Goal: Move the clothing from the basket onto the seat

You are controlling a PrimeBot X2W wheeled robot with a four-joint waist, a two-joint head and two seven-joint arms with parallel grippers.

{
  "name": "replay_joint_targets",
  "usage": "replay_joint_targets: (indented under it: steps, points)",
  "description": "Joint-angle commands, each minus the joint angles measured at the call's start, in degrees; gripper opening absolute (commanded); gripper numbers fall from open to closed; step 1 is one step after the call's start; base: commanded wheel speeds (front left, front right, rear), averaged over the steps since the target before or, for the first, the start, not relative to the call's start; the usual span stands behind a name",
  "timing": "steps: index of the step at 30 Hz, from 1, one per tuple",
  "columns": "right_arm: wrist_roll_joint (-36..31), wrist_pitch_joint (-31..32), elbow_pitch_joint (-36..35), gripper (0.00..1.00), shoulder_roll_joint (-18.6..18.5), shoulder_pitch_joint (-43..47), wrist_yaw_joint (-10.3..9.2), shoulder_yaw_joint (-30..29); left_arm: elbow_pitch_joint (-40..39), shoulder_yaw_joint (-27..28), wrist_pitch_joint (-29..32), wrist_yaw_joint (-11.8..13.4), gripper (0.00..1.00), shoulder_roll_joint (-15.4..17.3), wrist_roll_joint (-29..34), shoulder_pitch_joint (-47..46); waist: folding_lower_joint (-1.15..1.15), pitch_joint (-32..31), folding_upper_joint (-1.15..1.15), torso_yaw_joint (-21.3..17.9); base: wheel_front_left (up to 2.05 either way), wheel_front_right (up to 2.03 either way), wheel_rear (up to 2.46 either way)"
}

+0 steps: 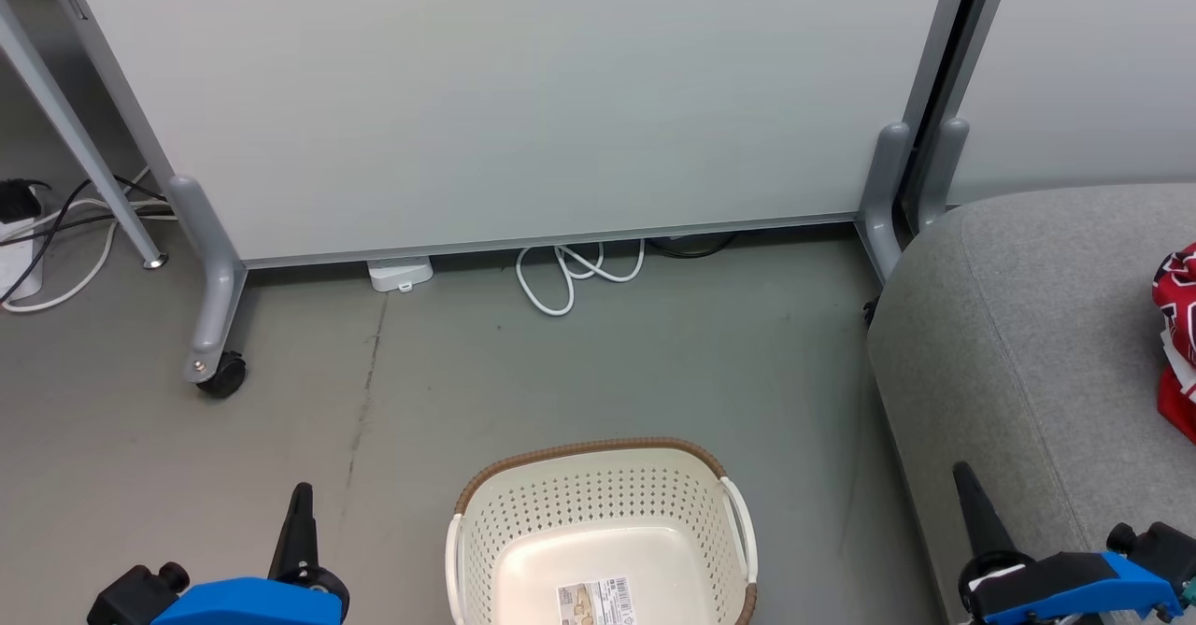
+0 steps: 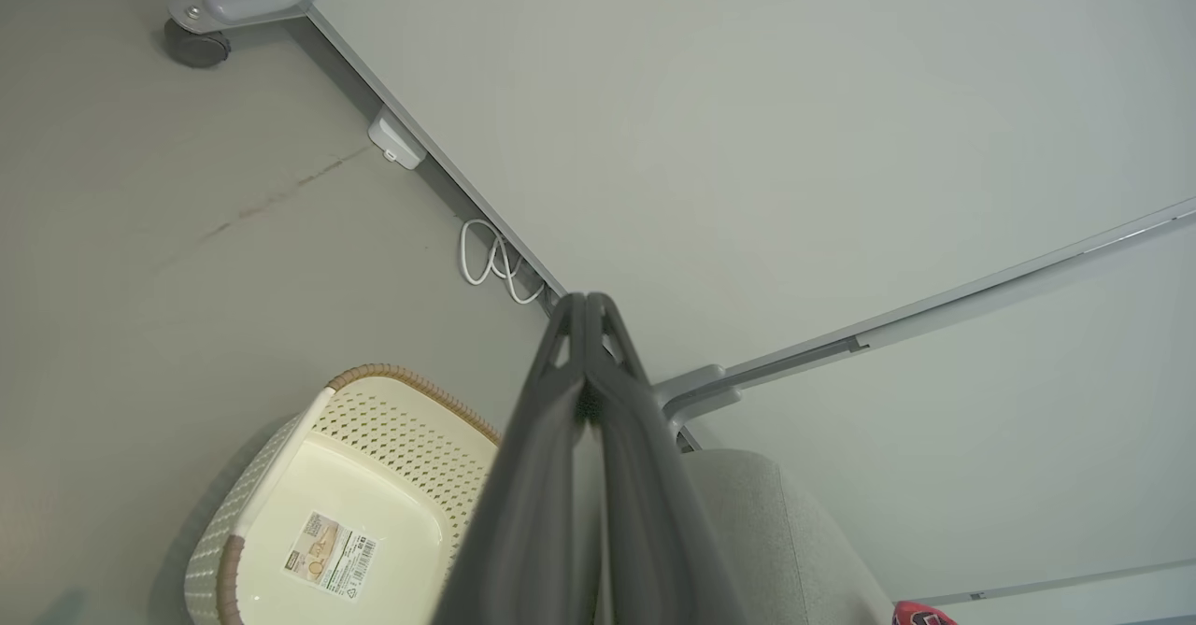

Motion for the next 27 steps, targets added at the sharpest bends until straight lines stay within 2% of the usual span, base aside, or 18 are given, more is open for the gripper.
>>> replay_joint_targets:
  steps: [1, 27]
  points:
    - [1.73, 0.25, -0.92, 0.0, -0.45, -1.36, 0.02, -0.23, -1.02, 0.42, 0.41, -0.09, 0.0, 0.11, -1.43, -1.55, 0.0, 0.02, 0.0, -0.06, 0.0, 0.0, 0.0]
    - [16.53, 2.52, -2.85, 0.0, -0.6, -2.88, 0.02, -1.0, -4.13, 2.81, 4.35, -0.13, 0.0, -0.09, -15.35, -3.5, 0.0, 0.44, 0.0, -1.33, 0.0, 0.0, 0.0]
